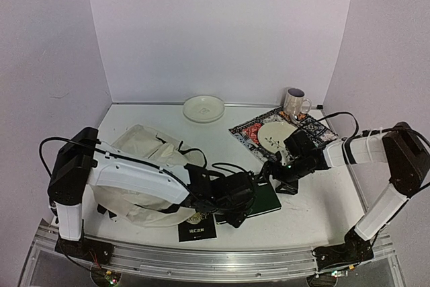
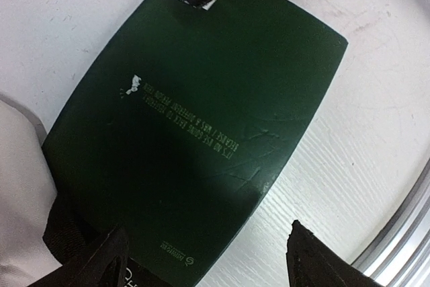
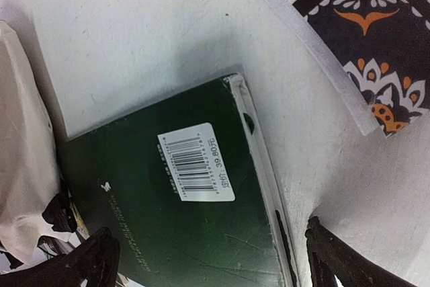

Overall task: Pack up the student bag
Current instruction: Pick up the book at the center of the board.

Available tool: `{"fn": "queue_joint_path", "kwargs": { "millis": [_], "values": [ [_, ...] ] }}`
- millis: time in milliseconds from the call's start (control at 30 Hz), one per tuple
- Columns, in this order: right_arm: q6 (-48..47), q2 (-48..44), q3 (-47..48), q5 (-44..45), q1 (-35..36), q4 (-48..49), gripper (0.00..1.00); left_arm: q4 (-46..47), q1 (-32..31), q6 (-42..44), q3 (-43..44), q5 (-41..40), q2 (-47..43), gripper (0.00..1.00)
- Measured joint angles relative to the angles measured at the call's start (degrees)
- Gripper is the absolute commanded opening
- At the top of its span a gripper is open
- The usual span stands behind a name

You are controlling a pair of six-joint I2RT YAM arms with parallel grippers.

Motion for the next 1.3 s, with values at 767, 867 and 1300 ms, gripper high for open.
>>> {"fn": "queue_joint_path", "kwargs": {
  "millis": [767, 867, 1300],
  "values": [
    [-2.4, 0.4, -4.0, -13.8, -0.8, 8.5, 0.75, -1.0, -2.0, -0.2, -7.4, -9.1, 1.7, 0.79],
    [-2.3, -1.1, -4.1, -14.9, -0.9, 8.6, 0.72, -1.0, -2.0, -1.0, -8.1, -10.0, 1.3, 0.79],
    [-1.5, -5.6, -4.1, -18.3, -0.9, 10.9, 0.68, 3.4, -1.9, -0.9, -12.3, -12.7, -4.1, 0.82]
  ]
}}
